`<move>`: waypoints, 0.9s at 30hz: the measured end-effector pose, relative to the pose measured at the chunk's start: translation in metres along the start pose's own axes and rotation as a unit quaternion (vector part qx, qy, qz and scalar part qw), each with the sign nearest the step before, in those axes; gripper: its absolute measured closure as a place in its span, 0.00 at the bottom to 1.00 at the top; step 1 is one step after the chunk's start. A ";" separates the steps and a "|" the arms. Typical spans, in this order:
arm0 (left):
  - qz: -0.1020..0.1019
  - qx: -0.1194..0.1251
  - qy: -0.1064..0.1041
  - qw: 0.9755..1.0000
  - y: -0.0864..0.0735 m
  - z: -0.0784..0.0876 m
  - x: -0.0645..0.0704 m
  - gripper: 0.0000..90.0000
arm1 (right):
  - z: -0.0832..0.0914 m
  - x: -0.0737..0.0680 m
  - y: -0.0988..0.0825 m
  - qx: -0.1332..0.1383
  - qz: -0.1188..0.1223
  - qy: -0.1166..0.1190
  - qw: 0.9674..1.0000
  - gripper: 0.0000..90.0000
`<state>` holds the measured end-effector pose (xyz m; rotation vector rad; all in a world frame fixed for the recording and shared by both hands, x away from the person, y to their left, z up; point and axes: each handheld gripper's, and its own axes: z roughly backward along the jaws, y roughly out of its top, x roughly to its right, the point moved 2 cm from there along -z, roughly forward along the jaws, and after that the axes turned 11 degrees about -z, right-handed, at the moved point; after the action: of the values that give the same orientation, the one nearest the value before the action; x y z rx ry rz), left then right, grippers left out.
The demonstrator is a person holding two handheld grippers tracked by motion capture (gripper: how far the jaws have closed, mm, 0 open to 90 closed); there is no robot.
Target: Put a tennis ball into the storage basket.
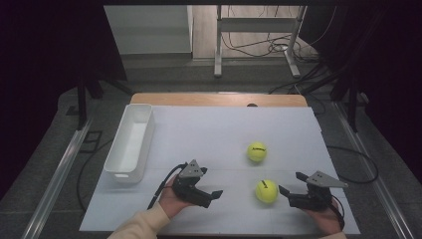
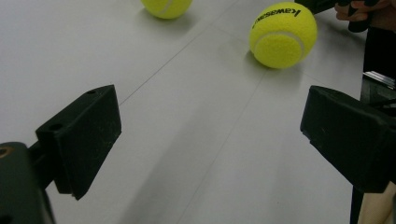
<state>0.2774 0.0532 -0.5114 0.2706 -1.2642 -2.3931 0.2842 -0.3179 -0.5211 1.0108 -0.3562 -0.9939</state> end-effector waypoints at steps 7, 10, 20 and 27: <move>-0.003 -0.004 -0.010 1.000 0.004 -0.010 0.003 0.06 | 0.000 0.000 0.000 0.000 0.000 0.000 1.000 0.17; -0.006 -0.005 -0.018 1.000 0.008 -0.015 0.004 0.06 | 0.000 0.000 0.000 0.000 -0.001 0.000 1.000 0.17; -0.015 -0.011 -0.035 0.999 0.016 -0.029 0.010 0.06 | 0.000 0.000 0.000 0.001 -0.006 0.001 1.000 0.17; -0.019 -0.013 -0.043 0.999 0.021 -0.037 0.013 0.06 | 0.000 0.001 0.000 0.001 -0.006 -0.001 1.000 0.17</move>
<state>0.2848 0.0095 -0.5153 0.1878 -1.2746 -2.4744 0.2851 -0.3186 -0.5210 1.0142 -0.3523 -1.0064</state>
